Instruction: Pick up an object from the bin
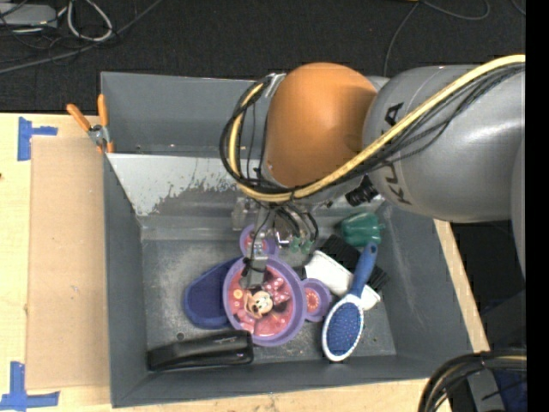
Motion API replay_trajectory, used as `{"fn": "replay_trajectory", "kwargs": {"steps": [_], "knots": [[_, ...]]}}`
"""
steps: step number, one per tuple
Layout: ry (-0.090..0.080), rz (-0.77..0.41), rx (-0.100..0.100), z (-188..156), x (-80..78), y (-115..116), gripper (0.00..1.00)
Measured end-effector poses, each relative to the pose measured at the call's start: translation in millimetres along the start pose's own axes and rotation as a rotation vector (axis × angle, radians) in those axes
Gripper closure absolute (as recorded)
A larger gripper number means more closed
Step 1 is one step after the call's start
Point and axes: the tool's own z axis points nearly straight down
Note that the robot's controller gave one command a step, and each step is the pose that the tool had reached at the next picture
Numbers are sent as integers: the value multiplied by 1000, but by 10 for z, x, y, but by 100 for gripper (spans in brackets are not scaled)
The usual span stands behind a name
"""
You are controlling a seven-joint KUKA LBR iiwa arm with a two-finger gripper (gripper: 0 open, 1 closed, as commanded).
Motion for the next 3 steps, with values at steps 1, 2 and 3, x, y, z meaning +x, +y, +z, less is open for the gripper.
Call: {"fn": "replay_trajectory", "kwargs": {"steps": [1, 2, 3], "knots": [[-8, 5, -1, -49, -14, -12, 0], [-8, -177, 0, 454, -33, -51, 0], [-11, -619, 2, 1163, -21, -105, 0]]}}
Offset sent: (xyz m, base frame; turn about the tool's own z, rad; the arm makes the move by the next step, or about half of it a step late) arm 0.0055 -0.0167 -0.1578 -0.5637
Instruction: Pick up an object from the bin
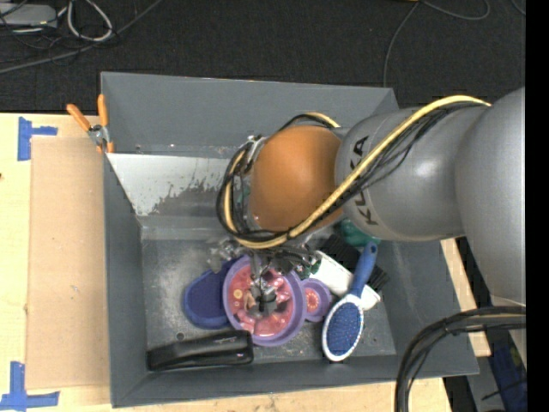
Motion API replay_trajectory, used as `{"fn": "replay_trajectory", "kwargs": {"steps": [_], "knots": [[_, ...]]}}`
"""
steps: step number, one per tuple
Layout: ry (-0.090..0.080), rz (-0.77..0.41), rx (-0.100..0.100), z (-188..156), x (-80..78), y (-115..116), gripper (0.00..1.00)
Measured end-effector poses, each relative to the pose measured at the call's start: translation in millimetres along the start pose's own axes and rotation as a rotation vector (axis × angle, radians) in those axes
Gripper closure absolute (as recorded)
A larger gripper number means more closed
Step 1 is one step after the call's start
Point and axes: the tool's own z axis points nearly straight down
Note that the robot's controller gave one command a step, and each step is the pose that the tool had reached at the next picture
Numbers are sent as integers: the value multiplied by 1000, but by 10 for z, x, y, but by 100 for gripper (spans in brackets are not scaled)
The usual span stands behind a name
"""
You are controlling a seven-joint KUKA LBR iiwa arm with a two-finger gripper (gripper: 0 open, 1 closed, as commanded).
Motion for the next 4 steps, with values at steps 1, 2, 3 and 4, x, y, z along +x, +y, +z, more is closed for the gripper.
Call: {"fn": "replay_trajectory", "kwargs": {"steps": [1, 2, 3, 4], "knots": [[-1, -270, -2, 406, -77, -26, 0], [0, -407, -2, 144, -208, 56, 0], [-19, -279, -1, 316, -149, -5, 100], [-19, -278, -1, 314, -148, -5, 100]]}}
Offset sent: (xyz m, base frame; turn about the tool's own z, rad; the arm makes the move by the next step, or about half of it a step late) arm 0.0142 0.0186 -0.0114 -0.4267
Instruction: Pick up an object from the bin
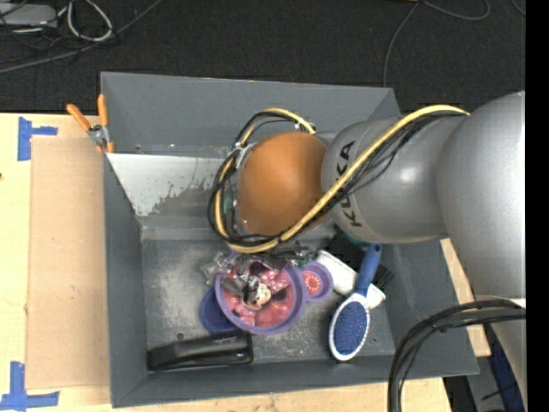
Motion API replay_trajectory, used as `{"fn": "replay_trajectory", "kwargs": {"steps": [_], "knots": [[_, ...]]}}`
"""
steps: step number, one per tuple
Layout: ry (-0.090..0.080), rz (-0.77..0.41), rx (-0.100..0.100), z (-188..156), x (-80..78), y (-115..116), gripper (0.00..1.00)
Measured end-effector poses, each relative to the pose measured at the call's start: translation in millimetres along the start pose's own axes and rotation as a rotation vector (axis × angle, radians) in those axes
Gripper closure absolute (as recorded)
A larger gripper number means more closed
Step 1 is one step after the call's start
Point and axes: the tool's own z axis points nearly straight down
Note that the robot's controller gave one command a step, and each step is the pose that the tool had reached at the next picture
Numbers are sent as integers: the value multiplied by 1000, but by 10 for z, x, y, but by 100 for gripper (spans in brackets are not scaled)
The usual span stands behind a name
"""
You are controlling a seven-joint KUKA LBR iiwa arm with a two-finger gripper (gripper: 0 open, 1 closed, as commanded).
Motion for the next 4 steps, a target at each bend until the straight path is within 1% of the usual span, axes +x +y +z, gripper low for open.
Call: {"fn": "replay_trajectory", "kwargs": {"steps": [2, 3, 4], "knots": [[-3, 4, 0, -176, -12, 5, 100], [4, 7, -5, -508, -2, 20, 100], [0, 7, -1, -789, -19, 8, 100]]}}
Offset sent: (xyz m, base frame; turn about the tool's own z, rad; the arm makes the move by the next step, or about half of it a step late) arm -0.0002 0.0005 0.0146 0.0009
